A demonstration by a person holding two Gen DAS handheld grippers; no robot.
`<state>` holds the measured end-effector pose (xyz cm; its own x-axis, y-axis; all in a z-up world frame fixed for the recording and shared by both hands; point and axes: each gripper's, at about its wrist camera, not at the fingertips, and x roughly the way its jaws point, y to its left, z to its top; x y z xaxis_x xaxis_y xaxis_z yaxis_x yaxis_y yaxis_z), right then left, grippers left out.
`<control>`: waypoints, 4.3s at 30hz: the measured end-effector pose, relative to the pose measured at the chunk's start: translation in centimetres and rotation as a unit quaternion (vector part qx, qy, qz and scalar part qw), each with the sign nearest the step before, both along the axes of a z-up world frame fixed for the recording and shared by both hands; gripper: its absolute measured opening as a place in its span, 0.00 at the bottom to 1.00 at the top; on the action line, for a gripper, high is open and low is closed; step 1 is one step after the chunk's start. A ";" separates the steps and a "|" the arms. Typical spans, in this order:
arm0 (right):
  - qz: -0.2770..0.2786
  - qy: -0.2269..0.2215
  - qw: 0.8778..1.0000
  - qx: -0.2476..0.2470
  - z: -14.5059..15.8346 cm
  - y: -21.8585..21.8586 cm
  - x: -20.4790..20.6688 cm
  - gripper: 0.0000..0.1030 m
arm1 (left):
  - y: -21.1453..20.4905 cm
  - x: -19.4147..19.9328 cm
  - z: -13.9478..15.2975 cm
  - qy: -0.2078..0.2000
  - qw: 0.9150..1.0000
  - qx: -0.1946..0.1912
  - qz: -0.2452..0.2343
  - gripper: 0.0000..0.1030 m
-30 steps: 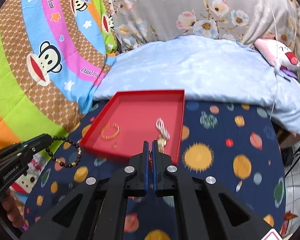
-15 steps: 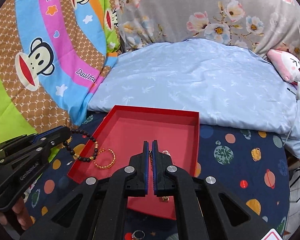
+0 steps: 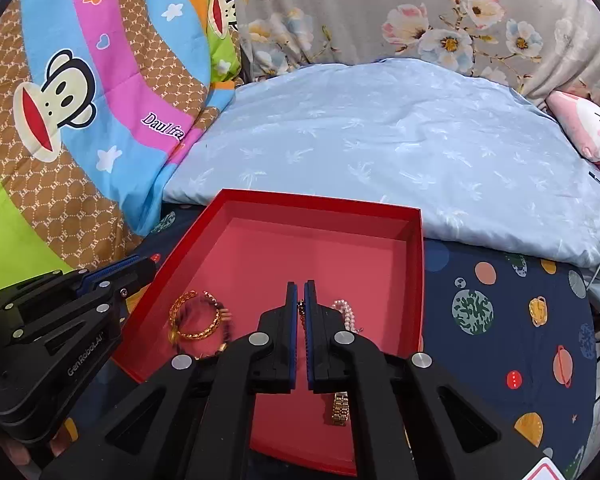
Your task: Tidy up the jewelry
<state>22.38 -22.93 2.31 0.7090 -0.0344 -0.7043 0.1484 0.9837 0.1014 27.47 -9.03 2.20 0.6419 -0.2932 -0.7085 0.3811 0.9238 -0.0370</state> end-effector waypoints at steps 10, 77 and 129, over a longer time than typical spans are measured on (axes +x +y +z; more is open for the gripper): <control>-0.011 -0.021 1.000 -0.010 1.7 0.0 -1.3 0.18 | 1.9 -0.5 0.7 -0.009 0.999 0.001 0.039 0.46; -0.025 0.064 0.996 0.048 -6.0 4.4 -17.2 0.24 | 8.5 -14.1 -6.6 0.086 0.995 -0.003 0.051 0.20; -0.012 0.076 0.997 0.031 -8.1 5.1 -10.9 0.32 | 9.9 -14.6 -5.7 0.086 0.995 -0.012 0.052 0.20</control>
